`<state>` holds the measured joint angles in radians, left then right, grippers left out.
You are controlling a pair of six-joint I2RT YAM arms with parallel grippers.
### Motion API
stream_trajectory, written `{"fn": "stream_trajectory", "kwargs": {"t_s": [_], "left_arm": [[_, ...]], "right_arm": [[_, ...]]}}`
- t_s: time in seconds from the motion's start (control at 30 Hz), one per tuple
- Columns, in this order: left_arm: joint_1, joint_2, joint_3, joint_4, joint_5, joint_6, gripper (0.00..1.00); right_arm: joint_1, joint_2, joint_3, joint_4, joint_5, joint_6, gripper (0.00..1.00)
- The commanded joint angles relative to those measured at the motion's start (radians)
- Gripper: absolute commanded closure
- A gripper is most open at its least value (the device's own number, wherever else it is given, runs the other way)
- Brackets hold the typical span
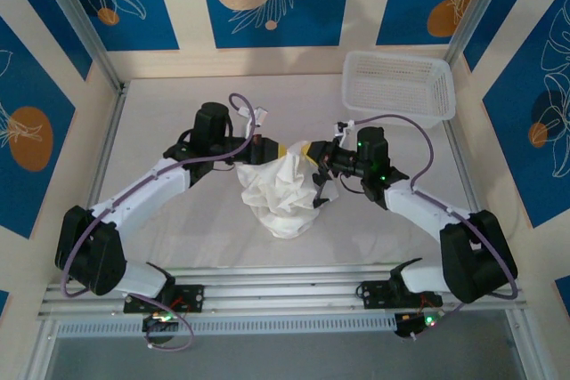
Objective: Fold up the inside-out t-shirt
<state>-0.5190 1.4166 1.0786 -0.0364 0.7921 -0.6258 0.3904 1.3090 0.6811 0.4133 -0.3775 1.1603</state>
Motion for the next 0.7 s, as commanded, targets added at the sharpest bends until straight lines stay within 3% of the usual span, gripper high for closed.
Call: {"fn": "stream_trajectory", "kwargs": {"t_s": [0.0,0.13,0.17,0.27,0.33,0.43,0.57,0.67], "left_arm": [[0.027,-0.004,0.018,-0.045,-0.040,0.045,1.00],[0.081,0.059,0.006,-0.161,-0.255,0.244,1.00],[0.100,0.097,0.004,-0.154,-0.255,0.261,1.00],[0.114,0.152,-0.037,0.035,-0.116,0.201,1.00],[0.114,0.149,-0.074,0.170,-0.087,0.133,0.84],[0.114,0.098,-0.084,0.146,-0.155,0.157,0.61],[0.085,-0.088,-0.134,0.041,-0.333,0.223,0.54],[-0.051,-0.241,-0.146,-0.072,-0.626,0.281,0.55]], "right_arm": [[-0.010,-0.069,0.024,-0.043,-0.047,0.028,1.00],[-0.023,-0.170,0.060,-0.106,-0.082,0.070,1.00],[-0.026,-0.192,0.078,-0.120,-0.084,0.079,1.00],[-0.027,-0.211,0.123,-0.135,-0.097,0.100,1.00],[-0.024,-0.207,0.139,-0.135,-0.093,0.109,1.00],[-0.025,-0.196,0.143,-0.125,-0.075,0.112,1.00],[-0.023,-0.184,0.152,-0.166,-0.041,0.078,1.00],[-0.014,-0.173,0.153,-0.184,-0.024,0.059,1.00]]}}
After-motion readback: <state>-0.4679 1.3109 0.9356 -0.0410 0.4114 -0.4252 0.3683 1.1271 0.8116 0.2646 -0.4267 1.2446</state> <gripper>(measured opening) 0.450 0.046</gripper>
